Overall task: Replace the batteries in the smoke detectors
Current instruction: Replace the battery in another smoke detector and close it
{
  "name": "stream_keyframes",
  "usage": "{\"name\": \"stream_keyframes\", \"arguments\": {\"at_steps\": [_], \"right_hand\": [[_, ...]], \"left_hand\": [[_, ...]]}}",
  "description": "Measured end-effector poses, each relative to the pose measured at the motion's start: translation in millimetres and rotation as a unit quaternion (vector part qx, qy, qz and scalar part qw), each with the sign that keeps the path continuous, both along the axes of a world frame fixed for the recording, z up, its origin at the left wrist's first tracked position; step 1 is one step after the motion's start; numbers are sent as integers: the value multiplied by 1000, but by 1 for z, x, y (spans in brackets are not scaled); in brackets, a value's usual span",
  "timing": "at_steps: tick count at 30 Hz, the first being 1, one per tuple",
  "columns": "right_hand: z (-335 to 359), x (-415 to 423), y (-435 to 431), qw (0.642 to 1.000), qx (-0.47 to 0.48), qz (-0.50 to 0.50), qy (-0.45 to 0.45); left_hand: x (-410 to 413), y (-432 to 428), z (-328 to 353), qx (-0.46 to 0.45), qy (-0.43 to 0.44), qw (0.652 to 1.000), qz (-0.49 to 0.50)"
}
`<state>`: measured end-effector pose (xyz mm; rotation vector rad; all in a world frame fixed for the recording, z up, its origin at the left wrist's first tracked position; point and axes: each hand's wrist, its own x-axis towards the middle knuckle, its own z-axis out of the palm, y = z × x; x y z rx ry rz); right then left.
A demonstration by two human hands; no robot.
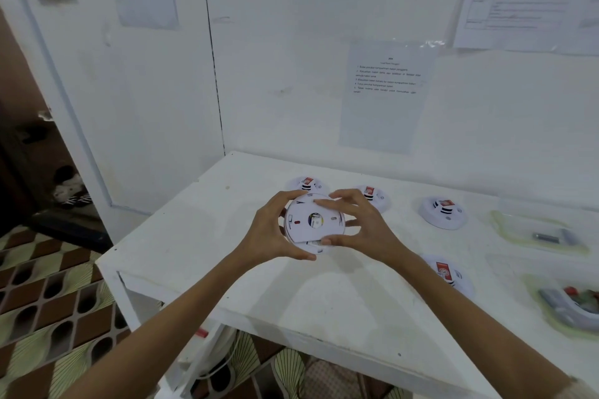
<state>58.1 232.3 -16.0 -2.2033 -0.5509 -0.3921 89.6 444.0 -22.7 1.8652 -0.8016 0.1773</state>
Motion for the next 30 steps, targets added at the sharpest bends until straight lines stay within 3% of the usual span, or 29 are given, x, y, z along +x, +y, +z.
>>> {"name": "stream_keyframes", "arguments": {"at_steps": [30], "right_hand": [[8, 0, -8, 997, -65, -1, 39]], "left_hand": [[5, -9, -7, 16, -48, 998, -31]]}}
